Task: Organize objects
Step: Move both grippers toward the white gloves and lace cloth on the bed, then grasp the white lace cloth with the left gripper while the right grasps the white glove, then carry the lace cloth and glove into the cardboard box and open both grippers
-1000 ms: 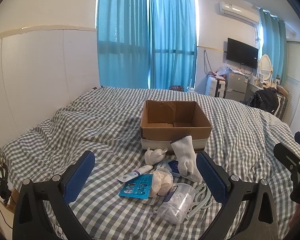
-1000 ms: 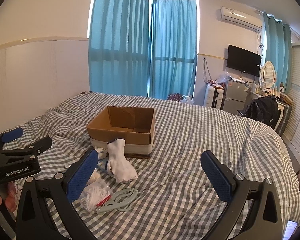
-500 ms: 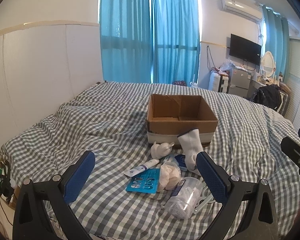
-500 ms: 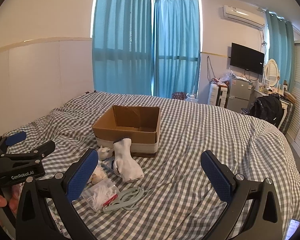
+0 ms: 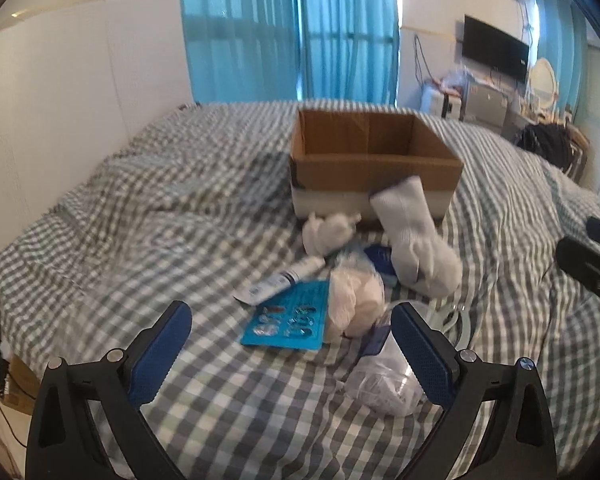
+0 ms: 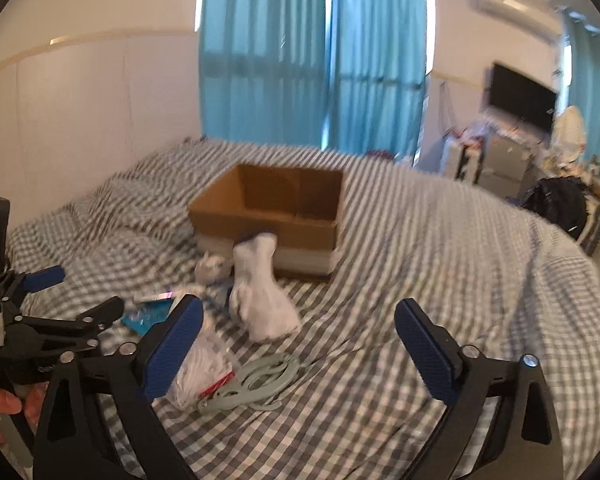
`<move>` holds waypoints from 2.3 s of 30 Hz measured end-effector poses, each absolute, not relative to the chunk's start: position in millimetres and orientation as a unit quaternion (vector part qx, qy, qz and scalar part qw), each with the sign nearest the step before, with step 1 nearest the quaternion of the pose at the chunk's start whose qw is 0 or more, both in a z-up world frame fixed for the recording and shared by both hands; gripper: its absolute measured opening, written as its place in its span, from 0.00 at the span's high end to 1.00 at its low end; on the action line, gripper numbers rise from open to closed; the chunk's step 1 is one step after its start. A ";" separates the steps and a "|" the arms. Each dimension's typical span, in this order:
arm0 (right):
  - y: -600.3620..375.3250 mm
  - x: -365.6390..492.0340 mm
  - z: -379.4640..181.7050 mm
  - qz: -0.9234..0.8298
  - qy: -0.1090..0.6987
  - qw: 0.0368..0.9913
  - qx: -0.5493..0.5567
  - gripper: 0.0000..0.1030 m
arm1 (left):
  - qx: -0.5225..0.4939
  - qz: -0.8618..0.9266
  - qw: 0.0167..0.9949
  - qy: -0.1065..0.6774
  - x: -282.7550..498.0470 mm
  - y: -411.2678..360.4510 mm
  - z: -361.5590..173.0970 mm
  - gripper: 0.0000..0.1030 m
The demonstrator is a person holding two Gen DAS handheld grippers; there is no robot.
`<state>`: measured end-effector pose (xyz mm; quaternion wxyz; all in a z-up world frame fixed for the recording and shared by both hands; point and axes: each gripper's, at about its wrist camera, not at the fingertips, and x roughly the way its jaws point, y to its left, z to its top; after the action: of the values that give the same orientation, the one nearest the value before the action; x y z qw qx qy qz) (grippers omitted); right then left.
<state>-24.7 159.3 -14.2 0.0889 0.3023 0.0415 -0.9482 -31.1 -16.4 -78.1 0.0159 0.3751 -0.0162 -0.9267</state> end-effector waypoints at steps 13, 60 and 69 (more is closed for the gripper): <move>132.1 -142.3 -107.3 -0.875 0.017 0.191 0.444 0.39 | 0.448 -0.894 -0.026 -0.021 -87.8 4.2 -131.4 0.30; 161.8 -71.4 97.5 -0.955 0.070 0.147 0.248 0.70 | 0.275 -0.956 -0.094 0.034 -121.3 -15.8 52.3 0.89; 161.7 -176.5 106.1 -0.945 0.048 0.165 0.277 0.70 | 0.272 -0.957 -0.105 -0.006 -201.6 -0.3 55.5 0.89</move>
<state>-176.5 161.7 106.1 0.1645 0.2771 0.0485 -0.9454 -201.6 -0.3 55.5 -0.1048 0.2717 -0.0062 -0.9567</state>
